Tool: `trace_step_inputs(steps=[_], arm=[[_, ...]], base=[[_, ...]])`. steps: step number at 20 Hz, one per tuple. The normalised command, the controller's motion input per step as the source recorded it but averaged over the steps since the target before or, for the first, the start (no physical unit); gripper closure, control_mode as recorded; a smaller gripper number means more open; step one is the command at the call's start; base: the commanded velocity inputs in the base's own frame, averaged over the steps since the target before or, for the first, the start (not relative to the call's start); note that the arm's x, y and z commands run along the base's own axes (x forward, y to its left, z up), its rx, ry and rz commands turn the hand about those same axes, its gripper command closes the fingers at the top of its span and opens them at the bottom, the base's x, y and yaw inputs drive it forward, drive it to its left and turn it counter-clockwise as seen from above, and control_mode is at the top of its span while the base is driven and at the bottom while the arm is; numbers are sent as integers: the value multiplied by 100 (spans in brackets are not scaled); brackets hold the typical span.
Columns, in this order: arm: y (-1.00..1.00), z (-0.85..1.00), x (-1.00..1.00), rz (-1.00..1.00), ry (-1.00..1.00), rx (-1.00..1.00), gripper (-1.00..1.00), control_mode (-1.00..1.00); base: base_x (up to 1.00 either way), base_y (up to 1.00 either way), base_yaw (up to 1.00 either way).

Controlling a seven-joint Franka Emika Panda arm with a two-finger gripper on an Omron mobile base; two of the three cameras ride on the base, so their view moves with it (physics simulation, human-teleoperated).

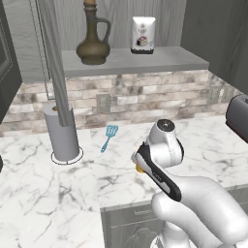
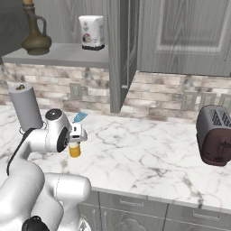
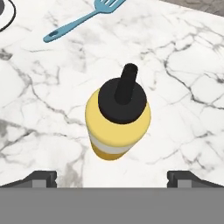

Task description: Pick the mustard and oil and vinegar bottle from the counter and place them in the cabinet.

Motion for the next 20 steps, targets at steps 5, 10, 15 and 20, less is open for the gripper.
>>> trace_step_inputs(steps=[5, 10, 15, 20], arm=[[0, -22, 8, 0, -3, 0, -100, -100], [0, -18, 5, 0, -6, 0, -100, -100], [0, -24, 2, 0, -6, 0, -100, -100], [0, -27, 0, 0, -7, 0, -100, -100]], base=[[0, 0, 0], [0, 0, 0], [0, 0, 0], [0, 0, 0]])
